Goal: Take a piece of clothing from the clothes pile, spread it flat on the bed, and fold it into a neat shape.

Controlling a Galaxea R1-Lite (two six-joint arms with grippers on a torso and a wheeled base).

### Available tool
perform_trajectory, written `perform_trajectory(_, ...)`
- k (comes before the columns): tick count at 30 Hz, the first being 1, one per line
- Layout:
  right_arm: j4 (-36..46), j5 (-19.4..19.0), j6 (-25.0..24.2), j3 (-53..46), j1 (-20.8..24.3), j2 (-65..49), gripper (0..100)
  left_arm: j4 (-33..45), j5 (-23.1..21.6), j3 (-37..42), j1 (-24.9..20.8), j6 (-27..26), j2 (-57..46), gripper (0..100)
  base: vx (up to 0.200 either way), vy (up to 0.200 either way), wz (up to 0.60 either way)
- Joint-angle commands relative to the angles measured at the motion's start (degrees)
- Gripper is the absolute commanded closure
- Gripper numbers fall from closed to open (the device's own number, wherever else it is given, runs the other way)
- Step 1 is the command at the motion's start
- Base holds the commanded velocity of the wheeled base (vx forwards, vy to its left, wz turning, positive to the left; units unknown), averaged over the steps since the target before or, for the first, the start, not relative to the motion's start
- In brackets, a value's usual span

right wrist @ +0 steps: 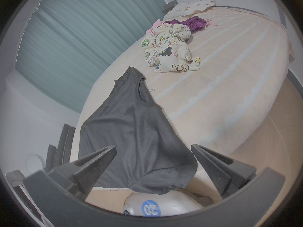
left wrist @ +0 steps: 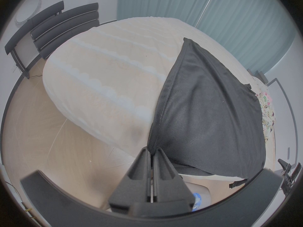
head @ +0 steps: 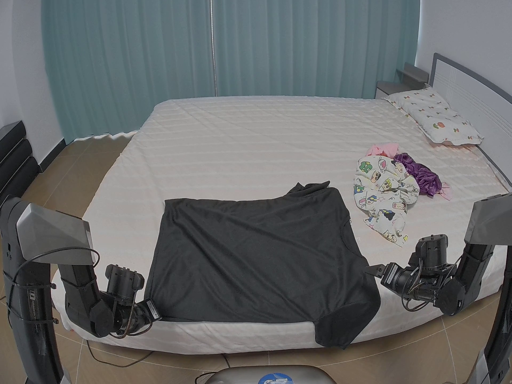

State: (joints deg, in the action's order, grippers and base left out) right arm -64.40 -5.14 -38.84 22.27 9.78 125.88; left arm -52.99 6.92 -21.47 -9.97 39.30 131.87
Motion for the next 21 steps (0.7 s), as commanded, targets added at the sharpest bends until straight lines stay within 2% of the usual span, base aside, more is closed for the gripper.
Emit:
perform_trajectory(1, 0.3, 0.0, 1.3, -0.6, -0.2, 2.0, 0, 0.0, 1.1, 1.5, 1.4, -0.1, -0.7, 100, 0.0, 0.0, 0.0)
perform_trajectory(7, 1.3, -0.2, 4.0, 0.0, 0.1, 3.2, 0, 0.0, 1.2, 3.5, 3.5, -2.4, -1.4, 100, 0.0, 0.0, 0.0)
perform_trajectory(10, 1.3, -2.2, 5.0, 0.3, 0.4, 4.4, 0, 0.1, 1.2, 3.8, 4.4, -3.0, -1.3, 100, 0.0, 0.0, 0.0)
perform_trajectory(16, 1.5, -2.9, 5.5, 2.9, 2.5, 7.2, 0, -0.3, 0.8, 3.8, 4.4, -3.2, -0.8, 100, 0.0, 0.0, 0.0)
perform_trajectory(21, 5.9, -2.7, 8.8, 6.1, 3.2, 8.7, 0, -0.4, 0.5, 3.8, 4.4, -3.1, -0.9, 100, 0.0, 0.0, 0.0)
